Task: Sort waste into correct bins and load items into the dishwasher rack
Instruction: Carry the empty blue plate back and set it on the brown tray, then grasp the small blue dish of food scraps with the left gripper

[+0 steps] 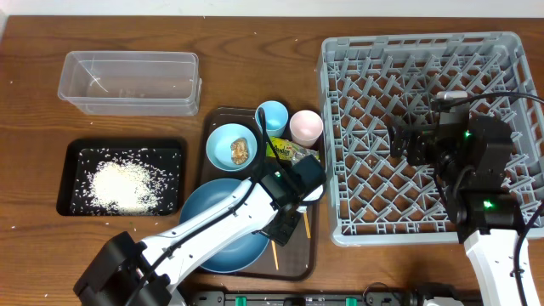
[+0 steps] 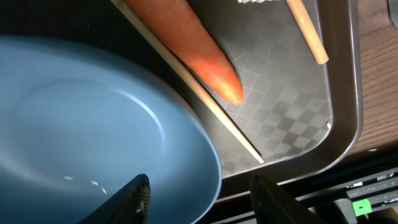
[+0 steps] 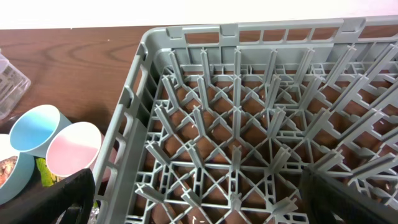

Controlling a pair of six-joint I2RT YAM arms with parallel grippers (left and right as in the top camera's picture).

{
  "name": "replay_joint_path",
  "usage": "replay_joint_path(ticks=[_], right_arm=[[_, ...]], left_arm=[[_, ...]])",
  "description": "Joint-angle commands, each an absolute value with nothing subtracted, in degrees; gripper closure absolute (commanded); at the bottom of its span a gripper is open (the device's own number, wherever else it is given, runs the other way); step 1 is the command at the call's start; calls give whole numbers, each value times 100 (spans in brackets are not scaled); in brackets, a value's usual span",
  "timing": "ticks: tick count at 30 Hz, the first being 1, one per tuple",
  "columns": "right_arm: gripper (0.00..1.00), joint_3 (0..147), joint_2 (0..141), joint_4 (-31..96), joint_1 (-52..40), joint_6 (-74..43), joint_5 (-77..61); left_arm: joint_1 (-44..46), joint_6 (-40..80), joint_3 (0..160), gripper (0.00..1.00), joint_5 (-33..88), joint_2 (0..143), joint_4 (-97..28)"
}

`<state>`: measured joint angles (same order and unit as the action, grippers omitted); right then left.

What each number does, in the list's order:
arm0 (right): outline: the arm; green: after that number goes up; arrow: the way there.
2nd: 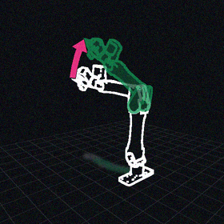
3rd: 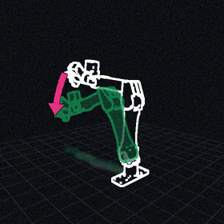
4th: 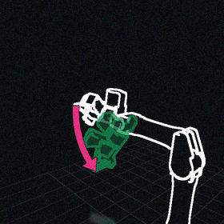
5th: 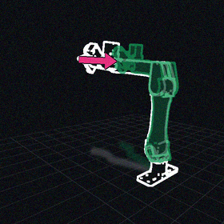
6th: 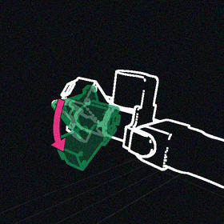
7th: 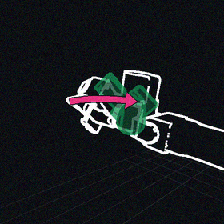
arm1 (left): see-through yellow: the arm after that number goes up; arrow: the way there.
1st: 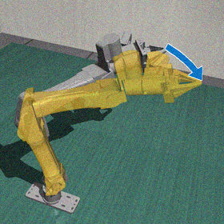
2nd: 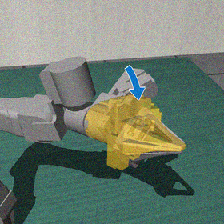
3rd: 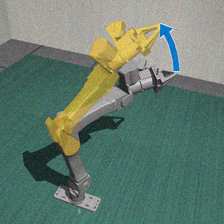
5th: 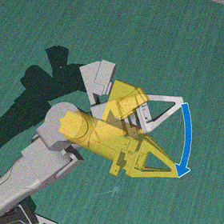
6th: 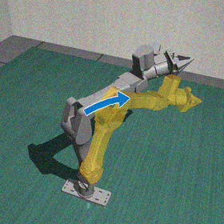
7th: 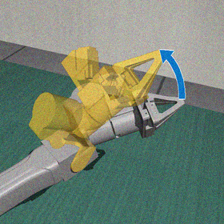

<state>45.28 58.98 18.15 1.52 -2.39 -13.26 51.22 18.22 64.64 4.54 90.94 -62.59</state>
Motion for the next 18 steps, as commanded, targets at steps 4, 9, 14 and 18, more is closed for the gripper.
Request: replay_joint_path(ticks=[4, 9, 14, 18], right_arm=[[1, 4637, 5927, 1802, 110, -248, -1286], [1, 4637, 5927, 1804, 110, -248, -1286], [1, 4637, 5927, 1848, 110, -248, -1286], [1, 4637, 5927, 1872, 110, -246, -1284]], left_arm=[[5096, 1809, 6733, 46, 307, 9091, -6274], [4801, 1798, 7190, 34, -799, 9091, -6062], [4141, 515, 7194, 27, -1011, 9174, -5179], [3559, -246, 7192, 26, -1009, 9321, -4611]])
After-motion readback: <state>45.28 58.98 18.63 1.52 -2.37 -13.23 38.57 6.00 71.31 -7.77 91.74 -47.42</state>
